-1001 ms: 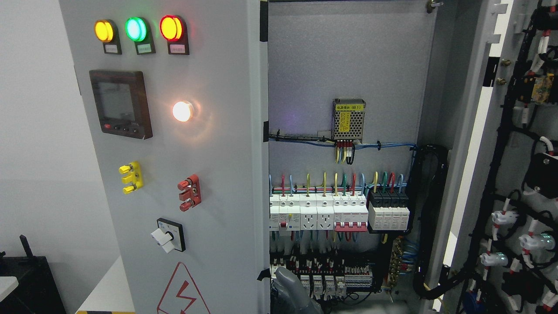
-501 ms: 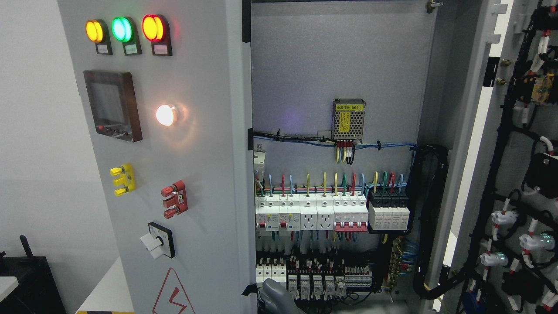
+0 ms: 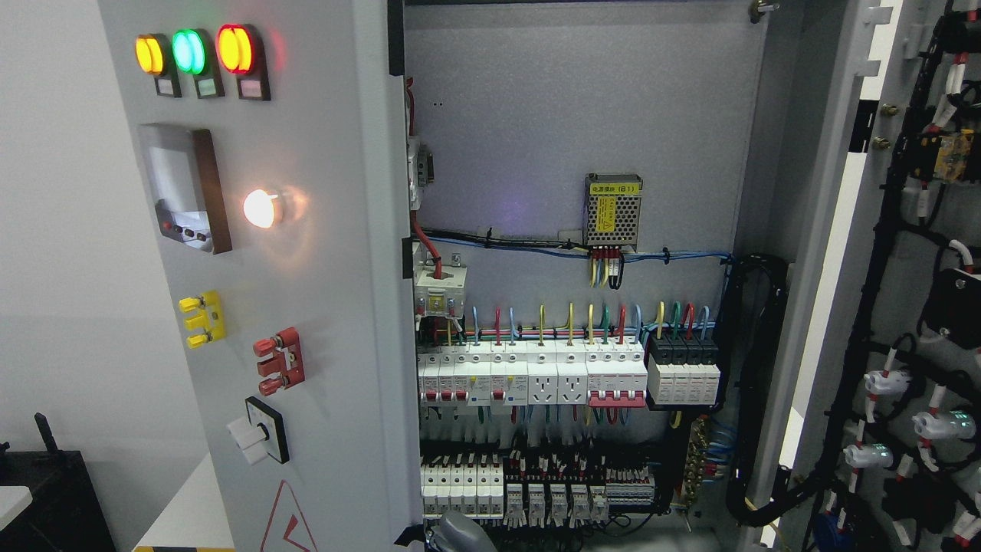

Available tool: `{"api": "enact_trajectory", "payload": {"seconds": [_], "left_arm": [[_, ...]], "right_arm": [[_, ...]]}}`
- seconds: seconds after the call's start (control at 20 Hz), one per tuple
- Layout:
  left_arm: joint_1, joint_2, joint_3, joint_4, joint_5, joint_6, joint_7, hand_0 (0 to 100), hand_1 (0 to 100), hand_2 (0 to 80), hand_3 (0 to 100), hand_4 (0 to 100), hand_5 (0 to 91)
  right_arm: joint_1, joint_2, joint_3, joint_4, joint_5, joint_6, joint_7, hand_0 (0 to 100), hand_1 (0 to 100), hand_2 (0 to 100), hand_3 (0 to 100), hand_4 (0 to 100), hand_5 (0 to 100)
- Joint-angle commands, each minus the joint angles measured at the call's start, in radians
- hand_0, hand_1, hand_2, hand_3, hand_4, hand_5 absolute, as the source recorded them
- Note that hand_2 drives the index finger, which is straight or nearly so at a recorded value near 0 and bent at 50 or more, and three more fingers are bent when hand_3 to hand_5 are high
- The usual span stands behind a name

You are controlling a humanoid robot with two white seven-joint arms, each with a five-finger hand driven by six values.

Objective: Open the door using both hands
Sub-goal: 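Pull the indicator-light door outward with the right hand, swinging it open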

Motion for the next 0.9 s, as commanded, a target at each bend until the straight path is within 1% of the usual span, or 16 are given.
{"api": "enact_trajectory", "payload": {"seconds": [0.0,0.15,0.25,0.35,0.45,0.6,0.85], "left_arm": [[0.000,0.000,0.000,0.000,0.000,0.000,0.000,0,0,0.0,0,3,0.0],[0.000,0.000,0.000,0.000,0.000,0.000,0.000,0,0,0.0,0,3,0.0],[0.000,0.000,0.000,0.000,0.000,0.000,0.000,0,0,0.0,0,3,0.0],[0.000,0.000,0.000,0.000,0.000,0.000,0.000,0,0,0.0,0,3,0.0],[0.000,0.000,0.000,0.000,0.000,0.000,0.000,0,0,0.0,0,3,0.0],[0.000,0.000,0.000,0.000,0.000,0.000,0.000,0,0,0.0,0,3,0.0],[0.000,0.000,0.000,0.000,0.000,0.000,0.000,0,0,0.0,0,3,0.0]], "right_arm": [[0.014,0.042,0.047,-0.039,0.000,-0.001,0.000,0,0,0,0,0,0],[0.022,0.045,0.062,-0.050,0.000,-0.001,0.000,0,0,0,0,0,0],[0.023,0.060,0.067,-0.051,0.000,-0.001,0.000,0,0,0,0,0,0],[0.026,0.065,0.081,-0.051,0.000,-0.001,0.000,0,0,0,0,0,0],[0.028,0.078,0.094,-0.051,0.002,-0.001,-0.001,0,0,0,0,0,0],[0.035,0.080,0.114,-0.051,0.003,-0.001,-0.001,0,0,0,0,0,0],[0.045,0.080,0.116,-0.047,0.023,-0.001,-0.015,0,0,0,0,0,0]]}}
